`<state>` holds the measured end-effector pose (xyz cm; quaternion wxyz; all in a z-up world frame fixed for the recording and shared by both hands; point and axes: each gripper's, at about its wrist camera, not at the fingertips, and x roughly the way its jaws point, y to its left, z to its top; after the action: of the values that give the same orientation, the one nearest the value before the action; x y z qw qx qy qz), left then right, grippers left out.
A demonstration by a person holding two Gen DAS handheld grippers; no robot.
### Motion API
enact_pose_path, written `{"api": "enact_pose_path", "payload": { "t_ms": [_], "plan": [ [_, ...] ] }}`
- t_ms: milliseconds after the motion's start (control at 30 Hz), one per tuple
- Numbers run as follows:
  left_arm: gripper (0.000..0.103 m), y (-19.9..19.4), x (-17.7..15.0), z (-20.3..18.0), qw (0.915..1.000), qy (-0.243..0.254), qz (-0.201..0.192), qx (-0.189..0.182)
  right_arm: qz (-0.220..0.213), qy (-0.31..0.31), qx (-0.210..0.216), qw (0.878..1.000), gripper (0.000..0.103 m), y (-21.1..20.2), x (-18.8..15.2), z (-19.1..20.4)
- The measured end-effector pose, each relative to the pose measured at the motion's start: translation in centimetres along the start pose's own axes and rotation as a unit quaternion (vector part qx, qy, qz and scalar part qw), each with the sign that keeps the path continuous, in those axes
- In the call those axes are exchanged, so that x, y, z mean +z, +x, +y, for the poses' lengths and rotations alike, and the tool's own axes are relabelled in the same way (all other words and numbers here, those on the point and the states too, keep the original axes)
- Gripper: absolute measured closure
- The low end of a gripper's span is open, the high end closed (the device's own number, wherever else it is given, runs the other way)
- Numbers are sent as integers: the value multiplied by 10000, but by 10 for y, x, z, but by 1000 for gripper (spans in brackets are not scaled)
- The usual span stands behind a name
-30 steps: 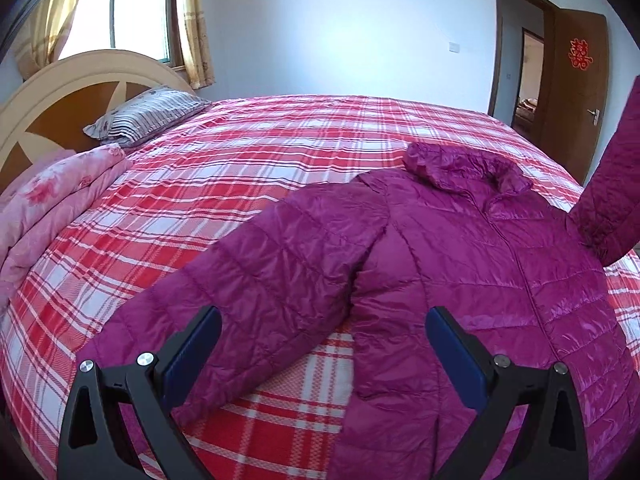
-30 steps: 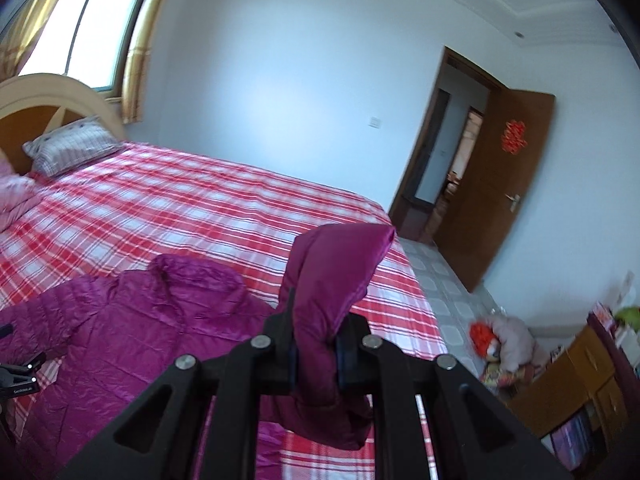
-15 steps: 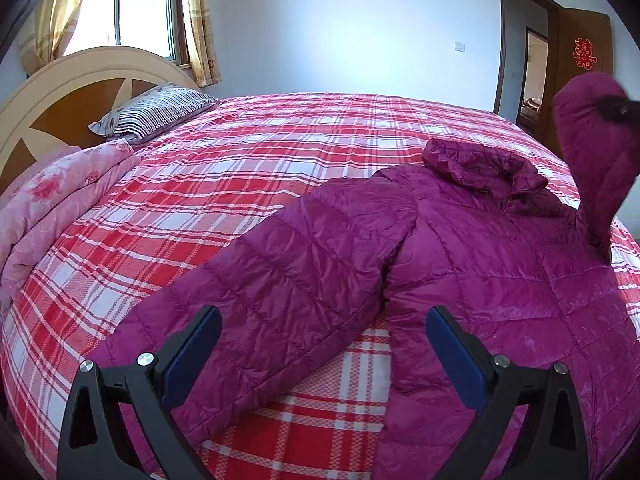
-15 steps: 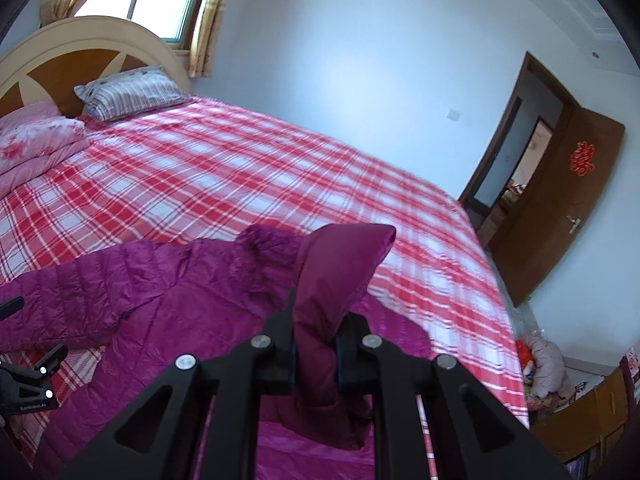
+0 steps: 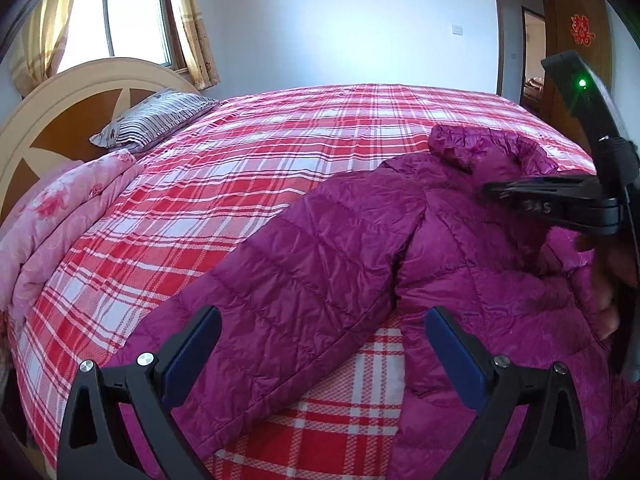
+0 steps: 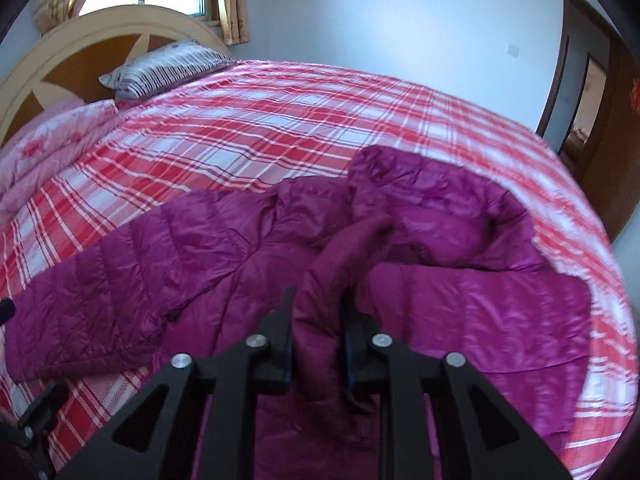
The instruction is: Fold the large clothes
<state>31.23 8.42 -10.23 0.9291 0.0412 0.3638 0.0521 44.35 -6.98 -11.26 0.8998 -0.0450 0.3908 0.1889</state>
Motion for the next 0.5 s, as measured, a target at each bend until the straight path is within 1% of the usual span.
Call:
{"api": "enact_pose_path", "payload": {
  "t_ms": [33, 67, 100, 133, 233, 300, 367, 467, 500],
  "plan": [
    [1, 1, 2, -4, 10000, 57, 9, 9, 2, 195, 230, 9995, 24, -1, -2, -6],
    [1, 1, 4, -8, 9999, 109, 9, 18, -18, 339, 344, 9988, 20, -4, -4, -10],
    [1, 1, 6, -12, 9999, 158, -11, 15, -46, 457, 434, 9980, 20, -11, -6, -17],
    [1, 0, 8, -15, 9998, 204, -39, 14, -91, 477, 421, 9979, 20, -20, -10, -23],
    [1, 0, 19, -27, 9995, 302, -128, 0, -333, 482, 209, 9981, 20, -51, -23, -47],
    [1, 2, 30, -39, 9991, 363, -212, -64, -415, 587, -36, 9974, 20, -67, -31, -73],
    [1, 5, 39, -51, 9987, 426, -261, -114, -512, 768, -435, 9948, 20, -82, -38, -106],
    [1, 14, 53, -81, 9965, 723, -390, -159, -565, 1119, -904, 9880, 20, -91, -42, -150],
    [1, 18, 56, -87, 9963, 741, -383, -183, -603, 1289, -950, 9853, 20, -92, -43, -163]
  ]
}}
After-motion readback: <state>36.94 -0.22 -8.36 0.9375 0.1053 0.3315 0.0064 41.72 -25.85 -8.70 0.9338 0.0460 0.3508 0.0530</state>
